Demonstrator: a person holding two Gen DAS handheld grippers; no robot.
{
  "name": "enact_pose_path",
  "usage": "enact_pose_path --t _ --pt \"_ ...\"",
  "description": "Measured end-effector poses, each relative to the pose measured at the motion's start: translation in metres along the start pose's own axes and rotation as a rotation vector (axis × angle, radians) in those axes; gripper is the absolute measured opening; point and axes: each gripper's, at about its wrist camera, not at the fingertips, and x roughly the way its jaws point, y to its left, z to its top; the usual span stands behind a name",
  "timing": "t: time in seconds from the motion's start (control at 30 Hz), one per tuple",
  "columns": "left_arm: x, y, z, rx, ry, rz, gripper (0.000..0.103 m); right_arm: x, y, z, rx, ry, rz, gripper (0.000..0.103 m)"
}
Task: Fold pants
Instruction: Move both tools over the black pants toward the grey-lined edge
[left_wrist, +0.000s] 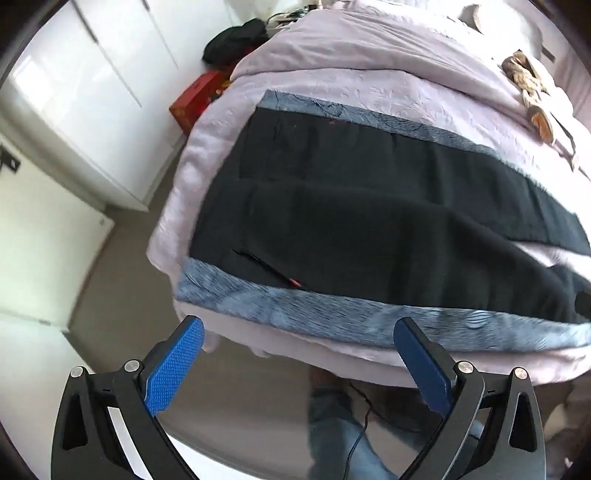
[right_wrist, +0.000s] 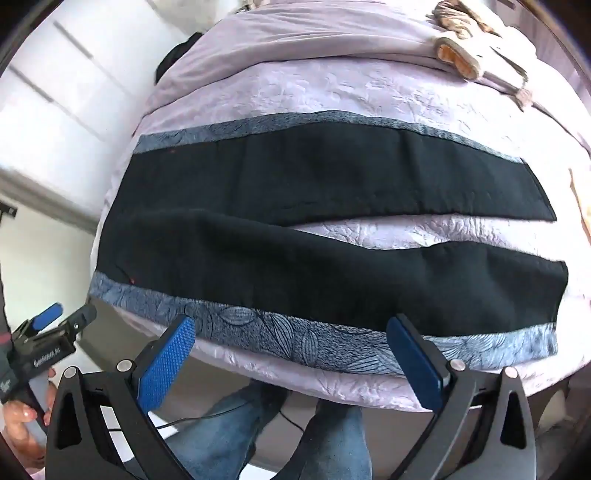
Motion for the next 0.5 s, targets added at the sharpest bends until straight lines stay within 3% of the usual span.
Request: enact_pose_path --t 0.23,0.5 --pt "0.008 0.027 0.020 0.110 -0.039 -0.012 0.103 0.018 0.026 -0.011 0.148 -0.028 -0.029 0.103" --pt "0.023 0.039 0.029 0.117 -0.023 -0.019 0.103 0.024 0.052 -0.011 0.161 -0.041 -0.071 0.103"
